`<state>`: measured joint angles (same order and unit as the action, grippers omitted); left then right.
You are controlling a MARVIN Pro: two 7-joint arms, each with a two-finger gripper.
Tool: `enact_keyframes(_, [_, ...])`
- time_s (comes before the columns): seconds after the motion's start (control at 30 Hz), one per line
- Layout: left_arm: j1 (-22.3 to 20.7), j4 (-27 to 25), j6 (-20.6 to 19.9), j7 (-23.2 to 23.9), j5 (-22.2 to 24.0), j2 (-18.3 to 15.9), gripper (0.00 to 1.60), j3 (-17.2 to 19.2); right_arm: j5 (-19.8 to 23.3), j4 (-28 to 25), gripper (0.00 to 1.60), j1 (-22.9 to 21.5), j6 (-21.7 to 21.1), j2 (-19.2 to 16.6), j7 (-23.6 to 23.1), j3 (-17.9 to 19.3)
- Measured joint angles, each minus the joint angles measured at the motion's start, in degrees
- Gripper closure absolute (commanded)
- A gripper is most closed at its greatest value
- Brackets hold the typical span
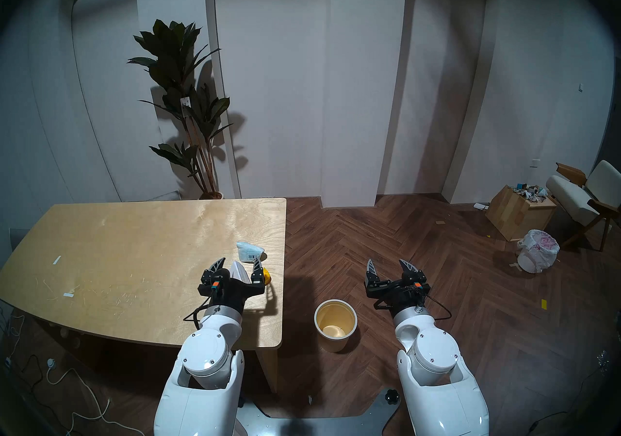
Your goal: Put the trash into the trash bin on the ground
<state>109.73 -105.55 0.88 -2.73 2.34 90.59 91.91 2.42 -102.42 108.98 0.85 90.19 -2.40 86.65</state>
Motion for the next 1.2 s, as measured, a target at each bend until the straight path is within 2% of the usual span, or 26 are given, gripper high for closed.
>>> enact_keyframes(0.27, [1.8, -3.7, -0.1, -2.1, 0.9, -0.5, 0.0, 4.1, 2.5, -0.1, 0.0, -1.3, -3.1, -1.1, -3.1, -4.9])
enact_keyframes(0.47, [3.1, -5.2, -0.2, -3.4, 1.6, -0.7, 0.0, 6.4, 4.1, 0.7, 0.0, -3.9, -5.6, -2.0, -4.0, -8.7])
enact_keyframes(0.87, [3.9, -5.6, -0.2, -6.0, 2.7, -1.3, 0.0, 11.1, 6.0, 4.2, 0.0, -11.1, -9.6, -3.1, -3.4, -16.2])
enact_keyframes(1.2, [3.8, -5.8, -0.3, -7.4, 3.1, -1.7, 0.0, 13.2, 6.8, 7.1, 0.0, -16.1, -12.0, -2.8, -1.5, -20.6])
